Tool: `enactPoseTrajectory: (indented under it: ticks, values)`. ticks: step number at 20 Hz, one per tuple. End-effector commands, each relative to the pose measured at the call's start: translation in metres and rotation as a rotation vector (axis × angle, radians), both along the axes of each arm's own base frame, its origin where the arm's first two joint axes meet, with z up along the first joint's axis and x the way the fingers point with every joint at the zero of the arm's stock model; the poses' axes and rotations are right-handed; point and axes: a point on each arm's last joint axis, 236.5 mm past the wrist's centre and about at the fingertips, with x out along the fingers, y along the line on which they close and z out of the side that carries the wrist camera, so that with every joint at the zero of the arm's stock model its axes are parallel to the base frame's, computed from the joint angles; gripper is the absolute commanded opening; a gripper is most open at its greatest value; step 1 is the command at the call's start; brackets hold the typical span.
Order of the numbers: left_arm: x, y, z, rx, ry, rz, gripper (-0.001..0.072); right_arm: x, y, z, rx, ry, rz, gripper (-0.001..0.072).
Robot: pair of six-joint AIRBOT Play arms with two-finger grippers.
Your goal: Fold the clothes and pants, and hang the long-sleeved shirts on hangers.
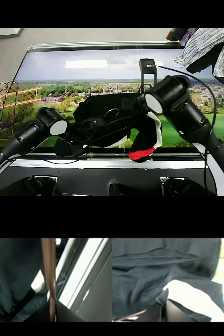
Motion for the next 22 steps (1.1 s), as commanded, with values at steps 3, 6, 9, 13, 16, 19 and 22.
enactPoseTrajectory:
  ticks: [3, 6, 9, 13, 16, 19, 22]
  values:
    - [-0.002, 0.011, 0.003, 0.029, 0.039, -0.004, 0.0026, -0.005, -0.058, 0.002, -0.237, 0.018, -0.090, 0.0038]
    - [0.005, 0.019, 0.003, 0.027, 0.043, 0.017, 0.0026, -0.015, -0.076, 0.011, -0.287, 0.028, -0.096, 0.0038]
    - [-0.002, 0.008, 0.002, -0.027, 0.074, -0.089, 0.0026, -0.010, -0.060, 0.021, -0.207, -0.028, -0.041, 0.0038]
    - [0.000, -0.004, -0.016, -0.030, 0.125, -0.052, 0.0025, -0.012, -0.010, 0.021, -0.018, -0.032, 0.072, 0.0039]
    - [0.009, -0.021, -0.019, -0.089, 0.102, -0.019, 0.0026, -0.015, 0.001, 0.020, 0.039, -0.018, 0.063, 0.0039]
    - [0.010, -0.041, -0.014, -0.174, 0.103, 0.020, 0.0026, -0.013, 0.005, 0.020, 0.068, -0.020, 0.041, 0.0039]
    - [0.006, -0.040, -0.008, -0.161, 0.138, 0.088, 0.0026, -0.008, -0.009, 0.011, 0.008, -0.009, -0.023, 0.0039]
